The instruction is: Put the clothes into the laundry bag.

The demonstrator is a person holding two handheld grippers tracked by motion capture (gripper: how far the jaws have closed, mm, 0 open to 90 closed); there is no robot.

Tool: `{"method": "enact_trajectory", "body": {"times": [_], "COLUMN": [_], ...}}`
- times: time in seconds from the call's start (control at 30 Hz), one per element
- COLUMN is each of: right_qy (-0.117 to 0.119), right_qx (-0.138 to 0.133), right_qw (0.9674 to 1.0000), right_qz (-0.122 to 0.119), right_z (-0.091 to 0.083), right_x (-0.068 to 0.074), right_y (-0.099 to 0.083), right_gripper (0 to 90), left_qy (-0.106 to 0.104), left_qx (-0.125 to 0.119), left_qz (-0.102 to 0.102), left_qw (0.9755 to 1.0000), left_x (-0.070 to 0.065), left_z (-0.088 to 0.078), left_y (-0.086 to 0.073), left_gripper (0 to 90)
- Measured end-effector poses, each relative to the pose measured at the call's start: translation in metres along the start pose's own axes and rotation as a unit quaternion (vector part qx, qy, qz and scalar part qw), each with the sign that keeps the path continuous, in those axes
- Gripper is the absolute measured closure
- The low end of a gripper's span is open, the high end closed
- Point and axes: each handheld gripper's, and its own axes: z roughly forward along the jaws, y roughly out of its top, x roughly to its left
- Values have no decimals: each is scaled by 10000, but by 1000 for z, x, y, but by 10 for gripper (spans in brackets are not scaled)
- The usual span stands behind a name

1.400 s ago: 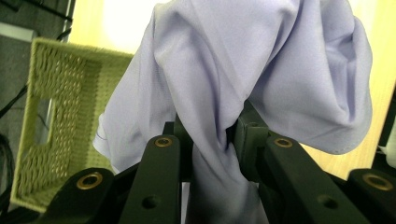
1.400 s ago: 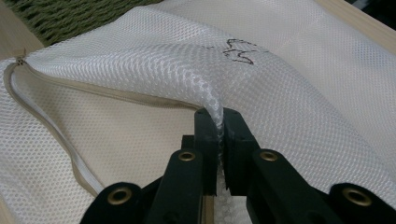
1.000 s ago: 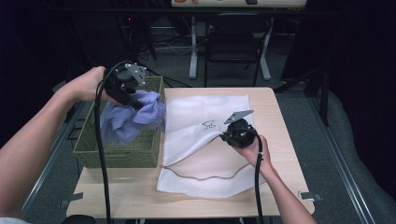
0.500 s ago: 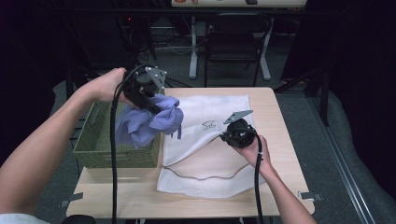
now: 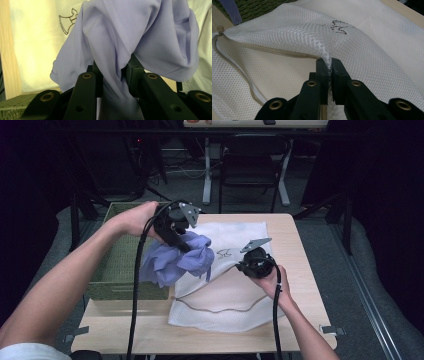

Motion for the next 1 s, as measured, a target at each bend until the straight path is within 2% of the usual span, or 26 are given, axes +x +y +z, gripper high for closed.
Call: {"method": "enact_trajectory", "body": {"times": [0.33,0.6,0.67,1.0], "right_qy": [-12,-12,-9,-14], "right_qx": [-12,-11,-16,-6], "right_qw": [10000,10000,10000,10000], "right_qz": [17,29,19,58], "right_z": [0,0,1,1], "right_x": [0,0,-1,0], "right_y": [0,0,0,0], "right_gripper": [859,858,858,857], "left_qy": [-183,-350,-392,-607], "left_qx": [0,-37,12,130], "left_qz": [219,312,401,496], "left_qw": [9996,9989,9984,9968], "left_x": [-6,-10,-11,-18], "left_z": [14,27,31,63], "left_y": [14,22,24,36], "left_gripper": [739,736,735,722]}}
